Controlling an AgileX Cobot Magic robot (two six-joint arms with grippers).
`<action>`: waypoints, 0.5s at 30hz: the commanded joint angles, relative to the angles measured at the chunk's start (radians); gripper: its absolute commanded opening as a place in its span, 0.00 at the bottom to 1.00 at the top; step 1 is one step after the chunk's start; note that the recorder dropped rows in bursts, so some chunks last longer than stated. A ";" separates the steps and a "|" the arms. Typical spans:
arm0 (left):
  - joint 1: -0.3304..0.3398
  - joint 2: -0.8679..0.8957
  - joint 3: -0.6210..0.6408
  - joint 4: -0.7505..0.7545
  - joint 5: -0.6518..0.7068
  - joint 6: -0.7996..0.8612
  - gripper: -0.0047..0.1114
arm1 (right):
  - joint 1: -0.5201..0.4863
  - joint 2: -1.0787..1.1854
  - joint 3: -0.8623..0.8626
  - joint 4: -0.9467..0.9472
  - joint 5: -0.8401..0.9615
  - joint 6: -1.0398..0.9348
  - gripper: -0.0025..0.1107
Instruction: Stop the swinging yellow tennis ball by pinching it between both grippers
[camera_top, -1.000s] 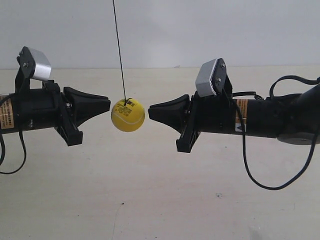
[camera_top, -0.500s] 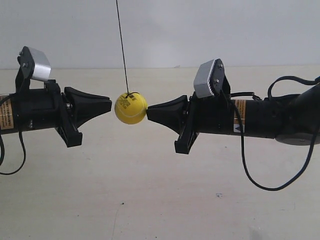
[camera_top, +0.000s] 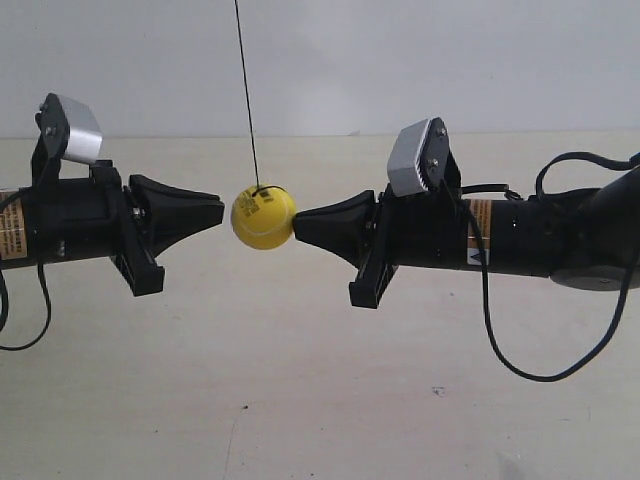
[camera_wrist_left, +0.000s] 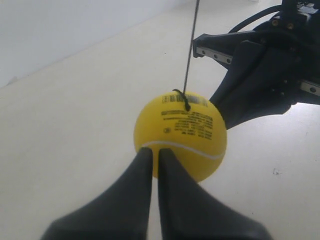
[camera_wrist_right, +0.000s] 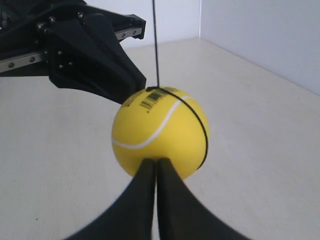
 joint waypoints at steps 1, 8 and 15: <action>-0.003 0.006 0.005 0.003 -0.010 -0.008 0.08 | 0.004 -0.004 -0.003 0.003 -0.003 -0.003 0.02; -0.003 0.006 0.005 0.005 -0.010 -0.008 0.08 | 0.004 -0.004 -0.003 0.003 -0.003 -0.003 0.02; -0.003 0.006 0.005 0.018 -0.028 -0.008 0.08 | 0.004 -0.004 -0.003 0.003 -0.003 -0.003 0.02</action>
